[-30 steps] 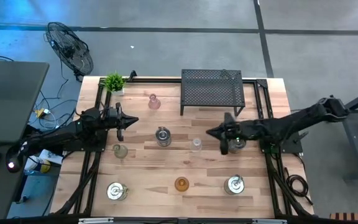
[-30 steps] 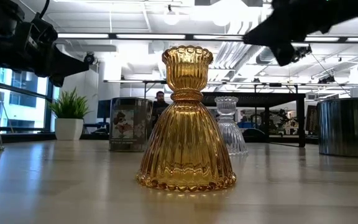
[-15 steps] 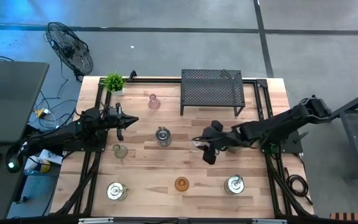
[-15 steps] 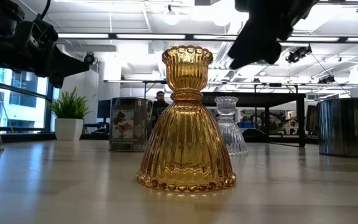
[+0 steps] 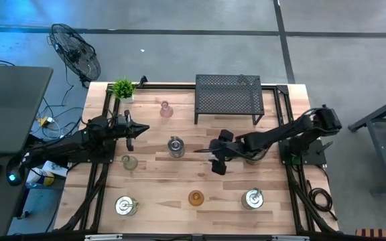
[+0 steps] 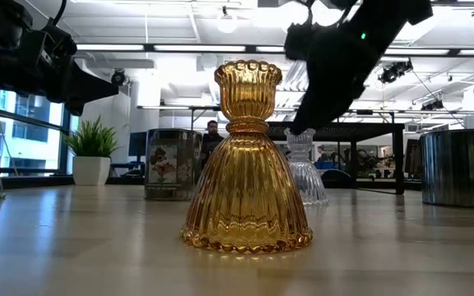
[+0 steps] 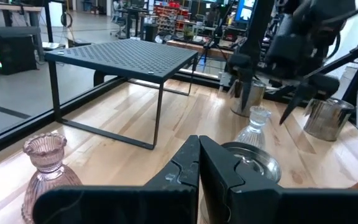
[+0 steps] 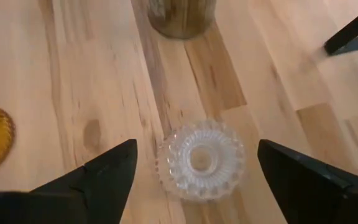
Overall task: Pick & Place candle stick holders
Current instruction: Put the transparent candle holder on the shelf
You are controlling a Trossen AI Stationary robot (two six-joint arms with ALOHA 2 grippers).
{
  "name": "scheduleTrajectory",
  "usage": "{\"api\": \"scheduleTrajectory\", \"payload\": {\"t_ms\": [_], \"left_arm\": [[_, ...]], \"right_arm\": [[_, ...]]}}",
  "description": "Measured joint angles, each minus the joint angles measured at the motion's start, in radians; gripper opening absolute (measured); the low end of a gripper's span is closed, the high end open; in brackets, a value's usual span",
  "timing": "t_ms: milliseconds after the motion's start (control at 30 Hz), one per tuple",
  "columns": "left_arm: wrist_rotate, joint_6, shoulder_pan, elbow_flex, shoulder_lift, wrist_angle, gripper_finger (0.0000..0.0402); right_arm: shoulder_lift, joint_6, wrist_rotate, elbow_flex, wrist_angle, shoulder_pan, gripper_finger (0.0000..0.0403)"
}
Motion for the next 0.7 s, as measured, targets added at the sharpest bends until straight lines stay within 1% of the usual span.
{"api": "scheduleTrajectory", "payload": {"t_ms": [100, 200, 467, 500, 700], "left_arm": [[0.0, 0.0, 0.0, 0.0, 0.0, 0.0, 0.0001], [0.0, 0.0, 0.0, 0.0, 0.0, 0.0, 0.0001], [0.0, 0.0, 0.0, -0.001, 0.0, 0.0, 0.0001], [0.0, 0.0, 0.0, -0.001, 0.0, 0.0, 0.0001], [0.0, 0.0, 0.0, -0.001, 0.0, 0.0, 0.0001]], "right_arm": [[0.032, -0.035, -0.016, -0.006, 0.064, -0.001, 0.0307], [0.053, -0.033, -0.014, -0.006, 0.09, -0.005, 0.0278], [0.061, -0.025, 0.008, -0.006, 0.096, -0.008, 0.0159], [0.061, -0.025, 0.008, -0.006, 0.097, -0.008, 0.0152], [0.051, -0.017, -0.024, -0.005, 0.099, -0.008, 0.0152]]}}
